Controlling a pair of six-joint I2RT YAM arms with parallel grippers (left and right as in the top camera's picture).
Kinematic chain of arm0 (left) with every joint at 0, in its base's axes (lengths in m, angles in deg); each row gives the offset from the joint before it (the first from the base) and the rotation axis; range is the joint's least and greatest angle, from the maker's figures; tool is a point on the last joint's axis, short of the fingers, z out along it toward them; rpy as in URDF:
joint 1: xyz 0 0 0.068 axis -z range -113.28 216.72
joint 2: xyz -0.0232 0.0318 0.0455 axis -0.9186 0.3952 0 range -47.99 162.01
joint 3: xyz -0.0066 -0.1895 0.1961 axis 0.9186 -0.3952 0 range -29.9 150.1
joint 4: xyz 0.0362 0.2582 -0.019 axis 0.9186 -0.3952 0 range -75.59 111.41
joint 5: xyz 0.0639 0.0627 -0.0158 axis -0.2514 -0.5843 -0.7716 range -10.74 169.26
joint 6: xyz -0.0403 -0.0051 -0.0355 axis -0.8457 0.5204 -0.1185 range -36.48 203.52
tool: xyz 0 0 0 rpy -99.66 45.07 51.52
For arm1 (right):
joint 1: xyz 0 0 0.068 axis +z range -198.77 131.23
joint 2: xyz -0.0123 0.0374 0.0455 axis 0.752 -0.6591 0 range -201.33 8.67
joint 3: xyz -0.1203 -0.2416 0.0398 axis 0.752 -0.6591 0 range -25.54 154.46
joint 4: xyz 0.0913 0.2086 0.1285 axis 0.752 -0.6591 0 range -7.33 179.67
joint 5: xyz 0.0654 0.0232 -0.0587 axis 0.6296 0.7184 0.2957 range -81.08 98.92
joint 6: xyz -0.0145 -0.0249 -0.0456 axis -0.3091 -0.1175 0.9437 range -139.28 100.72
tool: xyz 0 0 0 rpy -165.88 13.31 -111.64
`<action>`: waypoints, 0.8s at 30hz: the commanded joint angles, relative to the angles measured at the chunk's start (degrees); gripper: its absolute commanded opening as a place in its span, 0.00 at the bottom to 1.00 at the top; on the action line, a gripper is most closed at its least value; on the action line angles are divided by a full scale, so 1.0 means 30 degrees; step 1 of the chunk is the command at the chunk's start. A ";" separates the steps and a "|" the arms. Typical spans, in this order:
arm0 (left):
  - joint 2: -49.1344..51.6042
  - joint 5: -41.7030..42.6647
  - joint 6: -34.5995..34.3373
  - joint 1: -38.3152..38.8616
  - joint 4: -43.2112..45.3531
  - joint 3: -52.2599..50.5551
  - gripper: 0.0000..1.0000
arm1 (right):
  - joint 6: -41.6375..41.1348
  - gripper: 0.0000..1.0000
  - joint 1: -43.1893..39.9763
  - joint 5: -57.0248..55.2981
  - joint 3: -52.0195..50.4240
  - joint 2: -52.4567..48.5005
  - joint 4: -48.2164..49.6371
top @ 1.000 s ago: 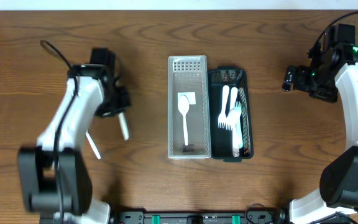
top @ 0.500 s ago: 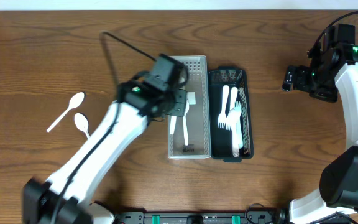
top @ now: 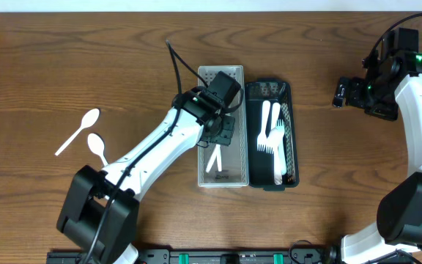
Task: Pack container
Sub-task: 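Lower the second spoon into the silver caddy and release, then return left gripper and grasp a third white spoon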
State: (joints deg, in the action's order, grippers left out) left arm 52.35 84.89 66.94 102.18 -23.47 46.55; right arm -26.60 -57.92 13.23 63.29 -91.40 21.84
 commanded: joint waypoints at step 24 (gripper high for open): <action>-0.7308 -0.2011 -0.2244 -1.3733 -0.6229 0.0197 0.98 | 0.1545 0.99 0.0124 0.0073 -0.0124 -0.0022 0.0051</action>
State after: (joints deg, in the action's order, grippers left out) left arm 30.12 76.80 64.39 64.92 -41.87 49.04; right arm -22.88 -57.92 13.23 63.25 -91.40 21.84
